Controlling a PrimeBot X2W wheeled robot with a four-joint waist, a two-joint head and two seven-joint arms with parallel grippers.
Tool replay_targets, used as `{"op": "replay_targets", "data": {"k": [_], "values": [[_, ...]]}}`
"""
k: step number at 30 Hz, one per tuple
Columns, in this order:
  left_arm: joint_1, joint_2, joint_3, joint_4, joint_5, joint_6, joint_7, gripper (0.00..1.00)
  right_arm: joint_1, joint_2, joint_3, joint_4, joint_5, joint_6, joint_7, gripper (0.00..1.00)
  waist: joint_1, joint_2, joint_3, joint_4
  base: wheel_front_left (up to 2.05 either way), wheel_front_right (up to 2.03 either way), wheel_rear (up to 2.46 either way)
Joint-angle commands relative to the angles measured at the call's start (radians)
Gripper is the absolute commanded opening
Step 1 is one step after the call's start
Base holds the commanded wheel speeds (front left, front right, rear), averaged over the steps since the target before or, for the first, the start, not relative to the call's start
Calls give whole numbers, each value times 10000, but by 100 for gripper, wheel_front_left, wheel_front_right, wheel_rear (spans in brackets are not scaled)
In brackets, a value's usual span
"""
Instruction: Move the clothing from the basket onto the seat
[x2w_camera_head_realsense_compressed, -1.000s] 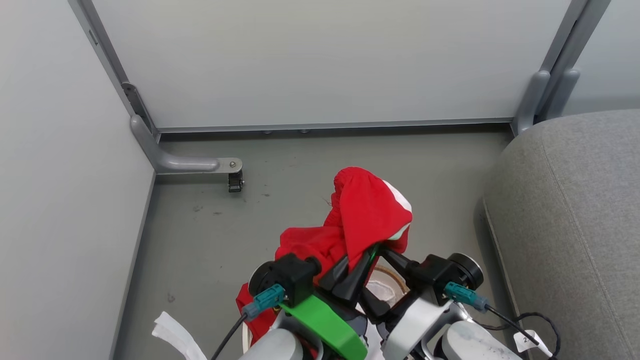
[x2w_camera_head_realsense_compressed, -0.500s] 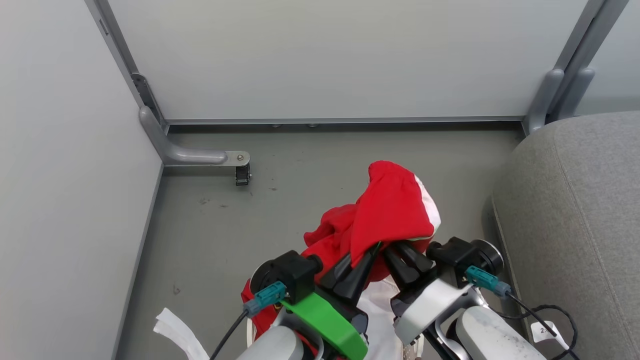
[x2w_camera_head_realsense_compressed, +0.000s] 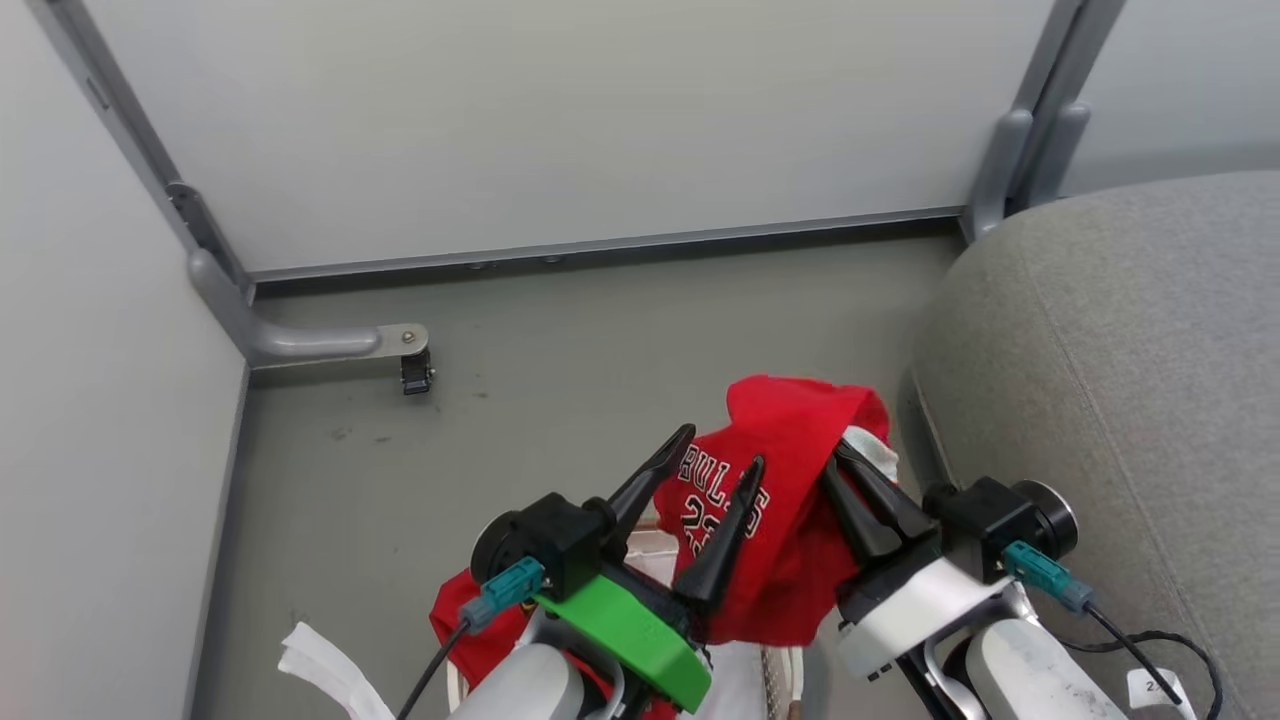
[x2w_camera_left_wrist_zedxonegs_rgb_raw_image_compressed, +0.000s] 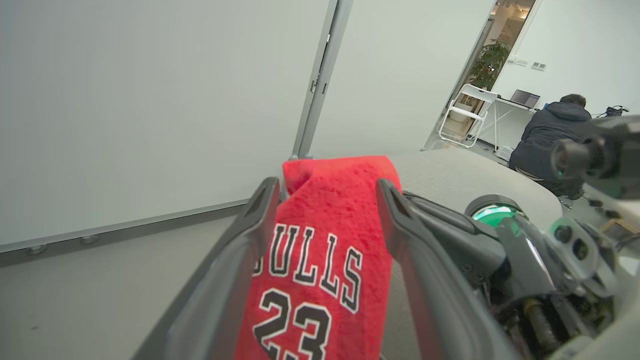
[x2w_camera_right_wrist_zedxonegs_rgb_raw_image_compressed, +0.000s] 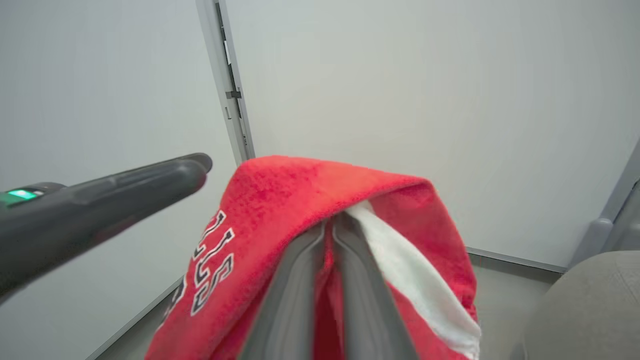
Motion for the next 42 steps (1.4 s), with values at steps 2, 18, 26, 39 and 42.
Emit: {"op": "replay_targets", "data": {"k": [2, 18, 26, 39, 42], "values": [[111, 19, 198, 50, 109, -31, -4, 100, 150, -49, -72, -224, -114, -10, -49, 0, 0, 0, 65, -925, 0, 0, 0], [55, 24, 880, 241, 686, -31, -2, 100, 611, -70, -835, -997, 38, -10, -49, 0, 0, 0, 495, -4394, 0, 0, 0], [-60, 31, 813, 394, 978, -30, -2, 100, 684, -49, -1307, -1118, 28, -10, -49, 0, 0, 0, 775, -5276, 0, 0, 0], [-636, 397, 470, 717, 1189, -30, -2, 100, -964, -836, -2109, -1083, -207, -10, -49, 0, 0, 0, 2304, -5395, 0, 0, 0], [-892, 572, 362, 741, 1171, -30, -2, 100, -1766, -1231, -2361, -945, -348, -12, -49, 0, 0, 0, 2922, -5237, 0, 0, 0]]}}
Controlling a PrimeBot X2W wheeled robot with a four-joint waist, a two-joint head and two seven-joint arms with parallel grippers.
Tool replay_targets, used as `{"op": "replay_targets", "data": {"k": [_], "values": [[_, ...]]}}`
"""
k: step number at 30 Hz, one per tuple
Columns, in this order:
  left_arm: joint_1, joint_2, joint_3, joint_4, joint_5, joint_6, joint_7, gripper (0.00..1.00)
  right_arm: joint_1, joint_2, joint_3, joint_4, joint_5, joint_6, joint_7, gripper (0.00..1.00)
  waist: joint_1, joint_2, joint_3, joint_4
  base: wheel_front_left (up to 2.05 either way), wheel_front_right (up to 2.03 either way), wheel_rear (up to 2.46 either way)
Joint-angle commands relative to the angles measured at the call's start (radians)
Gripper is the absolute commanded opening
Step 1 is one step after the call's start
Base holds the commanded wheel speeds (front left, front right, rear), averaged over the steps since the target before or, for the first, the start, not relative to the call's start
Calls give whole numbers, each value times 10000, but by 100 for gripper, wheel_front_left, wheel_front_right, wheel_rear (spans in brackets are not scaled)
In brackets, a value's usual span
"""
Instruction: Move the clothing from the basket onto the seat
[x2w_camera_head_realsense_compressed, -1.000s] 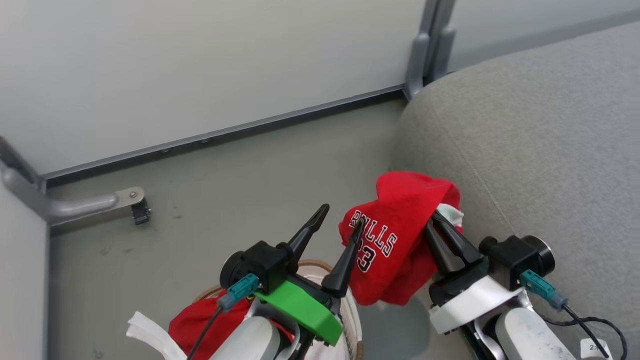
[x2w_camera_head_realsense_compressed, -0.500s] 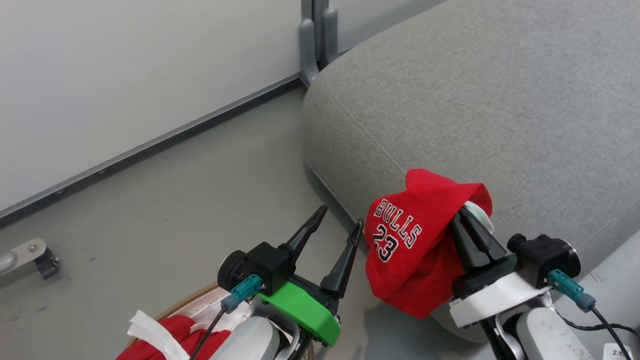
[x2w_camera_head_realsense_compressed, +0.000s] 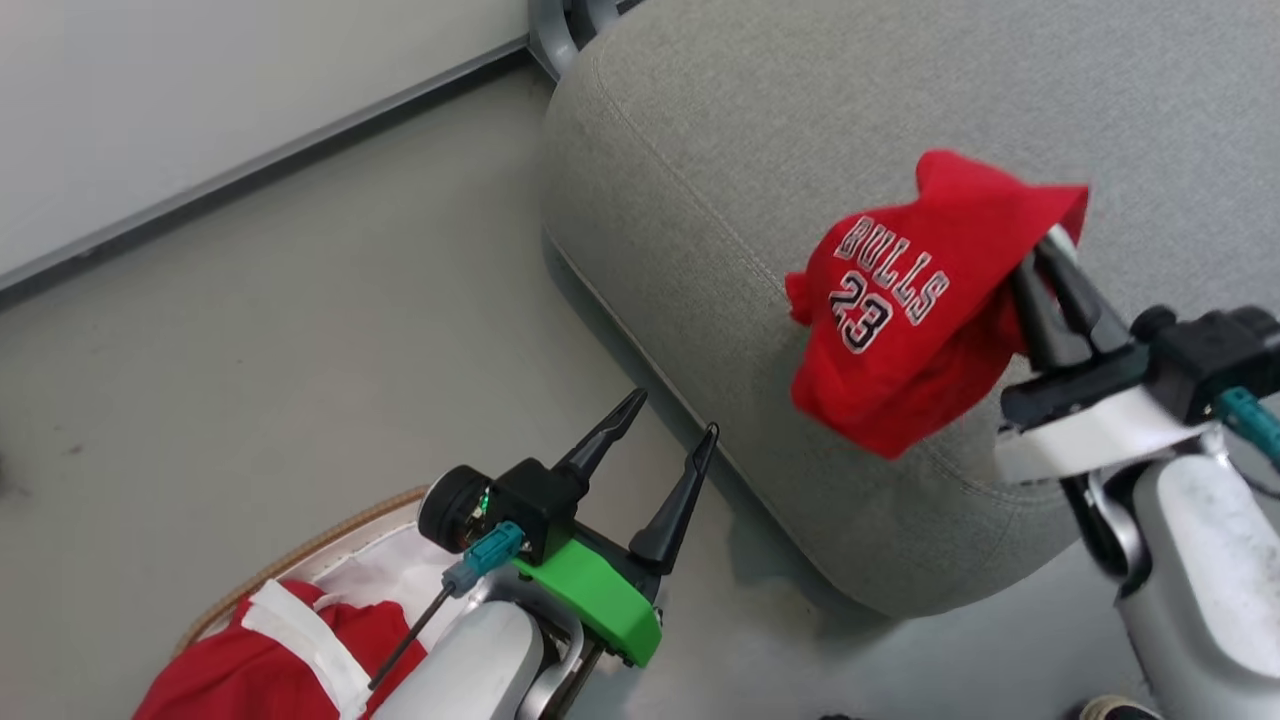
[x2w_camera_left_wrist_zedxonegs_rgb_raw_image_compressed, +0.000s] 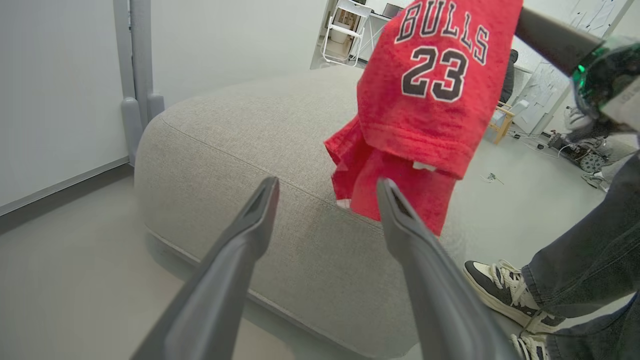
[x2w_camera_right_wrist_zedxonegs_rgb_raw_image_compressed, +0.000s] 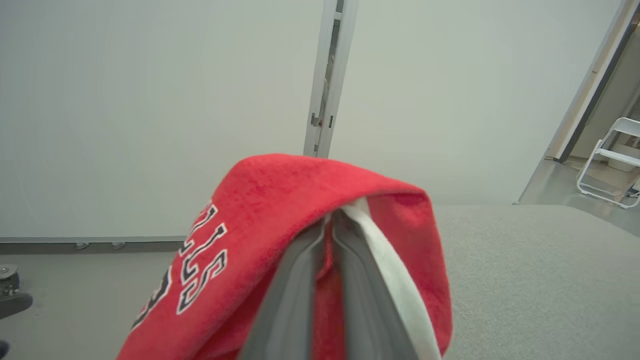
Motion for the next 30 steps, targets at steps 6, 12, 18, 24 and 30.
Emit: {"op": "replay_targets", "data": {"k": [6, 12, 18, 24, 30], "values": [[-905, 519, -273, 62, 101, -28, -2, 100, -1876, -758, -784, 626, -272, -14, -48, 0, 0, -1, 2022, 529, 0, 0, 0], [-1564, 858, -342, 139, 244, -28, -2, 100, -3599, -1653, -997, 1840, -525, -14, -48, 0, 0, -1, 3166, 1037, 0, 0, 0], [-2033, 1057, -384, 79, 435, -30, -2, 100, -5060, -2318, -1514, 3312, -803, -14, -48, 0, 0, -1, 4109, 1584, 0, 0, 0], [-2327, 1113, -304, 11, 590, -28, -4, 100, -6289, -2645, -2267, 4785, -1130, -14, -48, 0, 0, -1, 4860, 2108, 0, 0, 0], [-2324, 1108, -234, -54, 712, -28, -2, 100, -7154, -2598, -3361, 5690, -1584, -14, -48, 0, 0, -1, 5305, 2482, 0, 0, 0]]}}
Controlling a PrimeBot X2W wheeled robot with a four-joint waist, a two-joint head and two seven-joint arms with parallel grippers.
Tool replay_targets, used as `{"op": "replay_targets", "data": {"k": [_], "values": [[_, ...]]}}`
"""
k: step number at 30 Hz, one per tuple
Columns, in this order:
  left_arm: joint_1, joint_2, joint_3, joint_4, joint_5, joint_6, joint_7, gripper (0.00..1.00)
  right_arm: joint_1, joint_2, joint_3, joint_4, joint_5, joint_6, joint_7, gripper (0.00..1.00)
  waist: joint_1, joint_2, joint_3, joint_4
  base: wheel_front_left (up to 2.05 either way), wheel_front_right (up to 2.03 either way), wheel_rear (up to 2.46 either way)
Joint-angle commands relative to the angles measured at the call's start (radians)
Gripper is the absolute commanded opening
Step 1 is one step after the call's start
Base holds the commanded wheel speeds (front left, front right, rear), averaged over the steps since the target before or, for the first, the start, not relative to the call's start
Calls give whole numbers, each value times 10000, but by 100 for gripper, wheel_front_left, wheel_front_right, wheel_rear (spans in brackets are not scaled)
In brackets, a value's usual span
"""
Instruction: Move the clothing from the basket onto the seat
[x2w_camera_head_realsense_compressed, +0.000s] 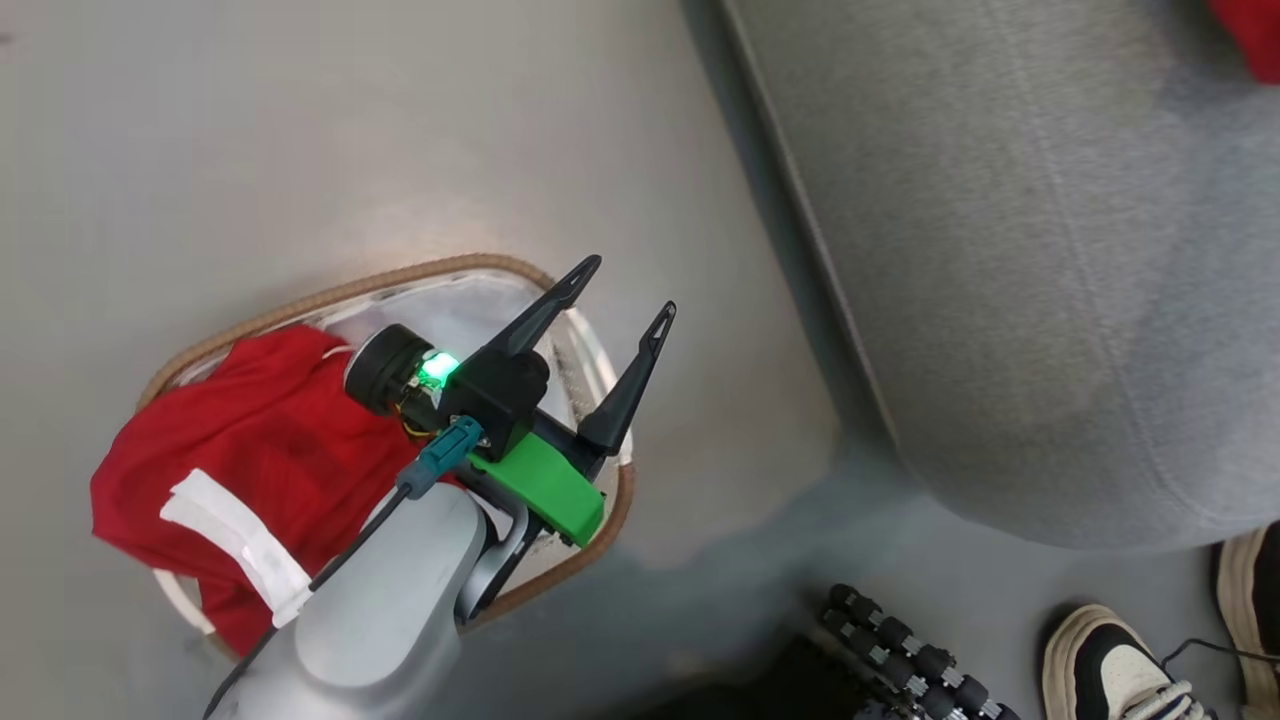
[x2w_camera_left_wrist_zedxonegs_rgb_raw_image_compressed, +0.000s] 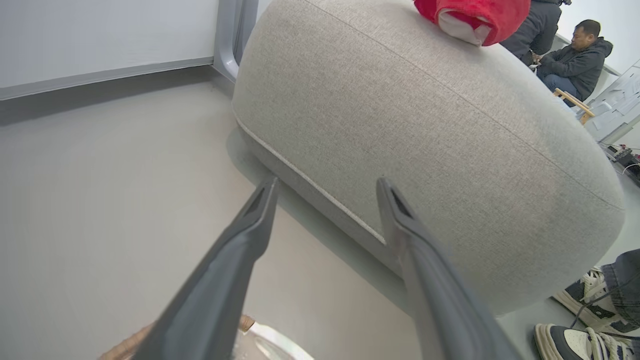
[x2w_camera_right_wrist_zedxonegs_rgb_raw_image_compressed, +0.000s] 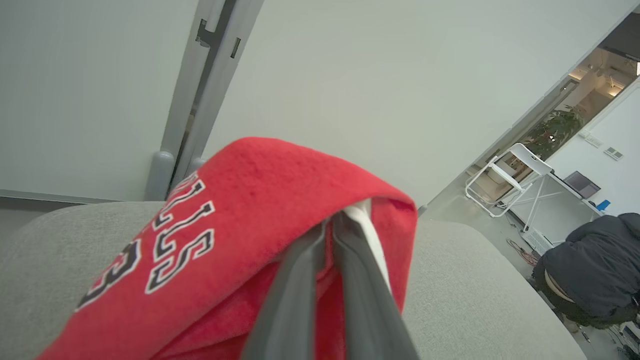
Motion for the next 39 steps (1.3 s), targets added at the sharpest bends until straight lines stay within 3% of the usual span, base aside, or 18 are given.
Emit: {"op": "replay_targets", "data": {"k": [1, 6, 7, 8, 9, 21, 26, 35, 39], "values": [[-160, 60, 28, -30, 70, -28, -2, 100, -215, 70, -434, 170, -199, -14, -48, 0, -2, -1, 607, 596, 0, 0, 0], [4, 22, 228, -94, 204, -28, -2, 100, -135, 402, -1619, 533, -1006, -14, -48, 0, -2, -1, 573, 733, 0, 0, 0], [56, 37, 269, -87, 201, -30, -2, 100, -21, 518, -1793, 602, -1191, -14, -48, 27, -2, -1, 526, 727, 0, 0, 0], [94, 44, 289, -76, 195, -28, -2, 100, 71, 611, -1946, 624, -1274, -14, -48, 75, -2, -1, 482, 719, 0, 0, 0], [146, 44, 308, -48, 179, -28, -2, 100, 205, 689, -2141, 675, -1349, -14, -46, 100, -2, -1, 401, 711, 0, 0, 0], [643, -337, 771, 201, 76, -28, -4, 100, 2953, 1710, -2587, -352, -1062, -14, -48, 100, -2, -1, -1333, 550, 0, 0, 0], [1133, -771, 1397, 109, 180, -28, -4, 100, 4227, 1722, -1594, -1215, -1065, -14, -46, 100, -2, -1, -2345, 803, 0, 0, 0], [1971, -1239, 2701, -69, 467, -28, -2, 100, 5447, 1805, -70, -2770, 280, -14, -35, 100, -2, -1, -3547, 1480, 0, 0, 0], [2311, -1376, 3484, -106, 682, -30, -2, 100, 5819, 2258, 315, -3183, 765, -14, -35, 100, -2, -1, -3980, 1904, 0, 0, 0]]}}
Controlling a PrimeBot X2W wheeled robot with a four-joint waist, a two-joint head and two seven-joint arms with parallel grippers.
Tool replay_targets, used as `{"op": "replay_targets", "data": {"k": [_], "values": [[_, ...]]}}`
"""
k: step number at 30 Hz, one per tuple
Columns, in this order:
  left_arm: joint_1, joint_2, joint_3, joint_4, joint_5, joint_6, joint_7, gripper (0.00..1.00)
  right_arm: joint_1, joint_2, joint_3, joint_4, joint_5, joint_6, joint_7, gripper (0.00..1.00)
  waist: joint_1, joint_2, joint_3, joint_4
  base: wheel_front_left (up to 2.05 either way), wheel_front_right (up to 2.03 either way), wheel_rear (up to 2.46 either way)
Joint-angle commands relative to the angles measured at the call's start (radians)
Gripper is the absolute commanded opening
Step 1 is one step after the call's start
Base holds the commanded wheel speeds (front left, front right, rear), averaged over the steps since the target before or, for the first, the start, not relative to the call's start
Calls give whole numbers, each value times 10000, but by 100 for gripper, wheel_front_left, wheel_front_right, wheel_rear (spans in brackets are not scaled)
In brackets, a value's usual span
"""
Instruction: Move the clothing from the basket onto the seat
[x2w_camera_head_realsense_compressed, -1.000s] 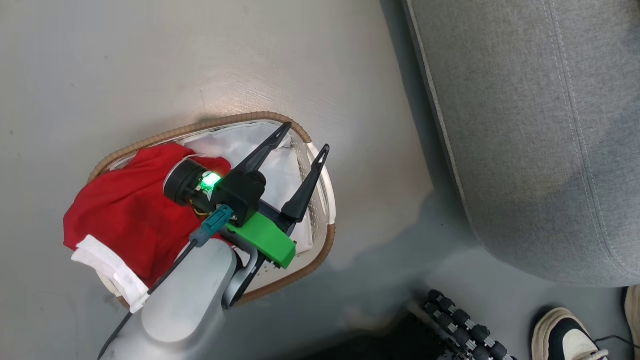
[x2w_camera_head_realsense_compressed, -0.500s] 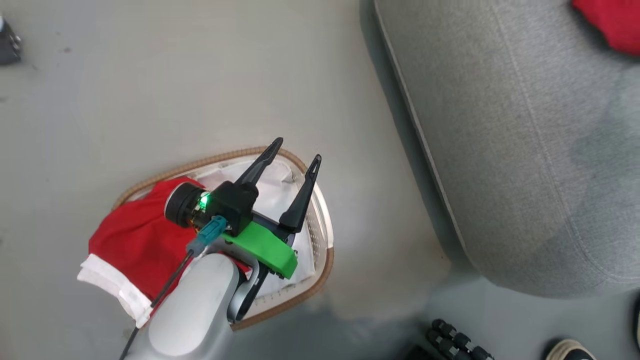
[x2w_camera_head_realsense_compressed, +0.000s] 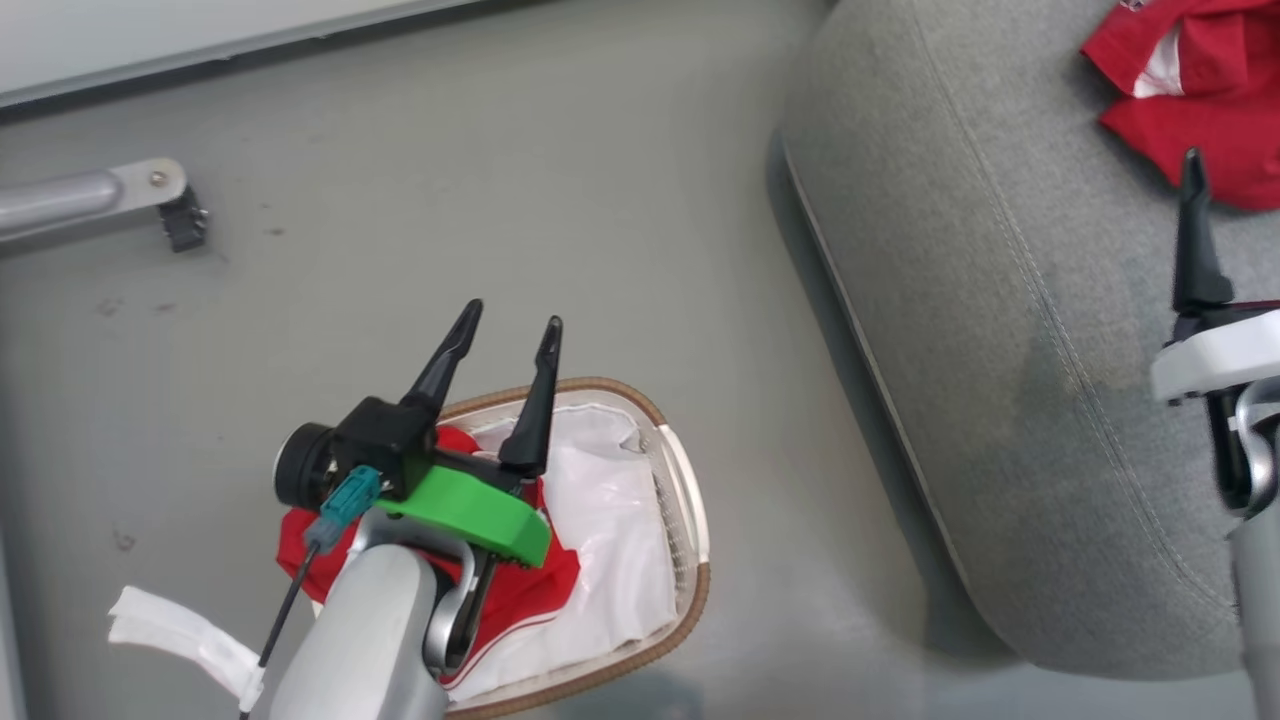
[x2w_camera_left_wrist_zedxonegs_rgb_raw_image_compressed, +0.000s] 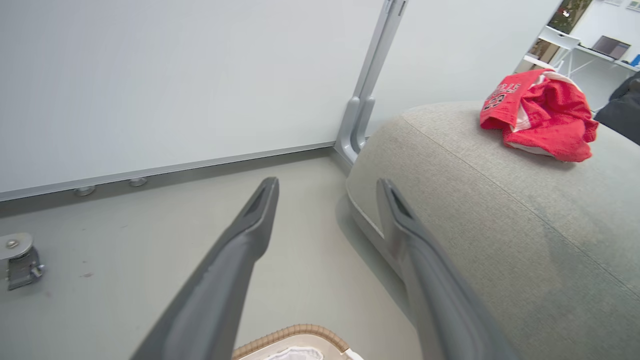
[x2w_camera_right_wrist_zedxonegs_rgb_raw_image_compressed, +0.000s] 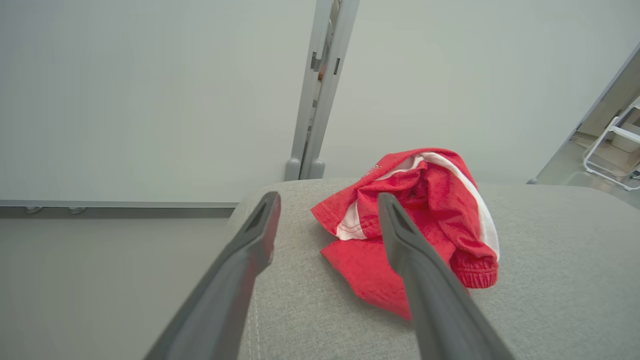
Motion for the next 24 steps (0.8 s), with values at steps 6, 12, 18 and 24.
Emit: {"op": "replay_targets", "data": {"k": [6, 12, 18, 24], "values": [[619, -92, 1240, 98, 499, -28, -2, 100, 613, 660, 535, -161, 268, -14, -20, 100, 1, 0, -1060, 1166, 0, 0, 0], [1091, -153, 2516, -73, 964, 54, -2, 100, 1070, 1297, 501, -254, 376, -14, -20, 100, 1, 0, -1394, 1739, 0, 0, 0], [1589, -155, 2987, 9, 1173, 102, -2, 100, 1584, 1647, 551, -212, 240, -14, -20, 100, 1, 0, -1780, 2112, 0, 0, 0], [2198, -155, 3397, 24, 1203, 147, -2, 100, 2187, 1836, 863, -207, -70, -14, -20, 100, 1, 0, -2228, 2220, 0, 0, 0]]}}
